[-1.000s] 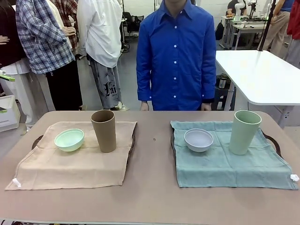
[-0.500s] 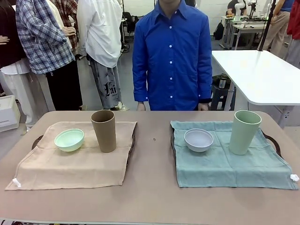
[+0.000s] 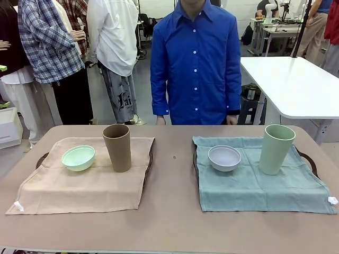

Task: Set up a tray with a mat and arrange the tableware.
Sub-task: Place the Picnic Bowl and Reusable plastic cup back onto the Handle tray in front of the human's position.

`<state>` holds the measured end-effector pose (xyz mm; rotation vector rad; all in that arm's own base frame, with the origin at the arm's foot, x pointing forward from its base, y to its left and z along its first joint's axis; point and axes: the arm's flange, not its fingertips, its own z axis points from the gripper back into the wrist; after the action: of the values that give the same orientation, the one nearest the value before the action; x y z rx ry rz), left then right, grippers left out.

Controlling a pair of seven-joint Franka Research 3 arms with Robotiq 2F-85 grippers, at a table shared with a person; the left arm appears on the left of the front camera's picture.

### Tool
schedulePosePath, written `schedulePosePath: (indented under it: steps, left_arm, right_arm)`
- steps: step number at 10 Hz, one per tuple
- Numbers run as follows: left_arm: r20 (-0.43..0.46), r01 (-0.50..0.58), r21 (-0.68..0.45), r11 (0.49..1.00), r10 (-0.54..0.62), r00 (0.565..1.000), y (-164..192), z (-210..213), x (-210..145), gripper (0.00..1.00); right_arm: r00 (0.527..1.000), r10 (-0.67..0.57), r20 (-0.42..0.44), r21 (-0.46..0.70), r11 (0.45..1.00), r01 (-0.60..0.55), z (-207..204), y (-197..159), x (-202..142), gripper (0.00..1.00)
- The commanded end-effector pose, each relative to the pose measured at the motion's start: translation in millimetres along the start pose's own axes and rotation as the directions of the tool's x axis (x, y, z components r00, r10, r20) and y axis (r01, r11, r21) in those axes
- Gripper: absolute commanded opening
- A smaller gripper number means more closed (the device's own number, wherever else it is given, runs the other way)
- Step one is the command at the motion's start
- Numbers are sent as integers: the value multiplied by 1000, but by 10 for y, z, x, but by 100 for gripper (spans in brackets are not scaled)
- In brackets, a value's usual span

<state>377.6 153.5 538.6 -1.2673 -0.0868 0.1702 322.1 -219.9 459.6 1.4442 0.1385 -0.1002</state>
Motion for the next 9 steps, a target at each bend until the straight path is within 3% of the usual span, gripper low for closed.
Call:
schedulePosePath:
  steps: [1, 9]
  left_arm:
    - [-38, -35, -23, 999, 34, 999, 54, -20, -14, 100]
    - [-38, -35, -23, 999, 34, 999, 54, -20, -14, 100]
  right_arm:
    - [1000, -2, 5, 7, 1000, 2, 24, -11, -26, 100]
    - [1000, -2, 5, 7, 1000, 2, 24, -11, -26, 100]
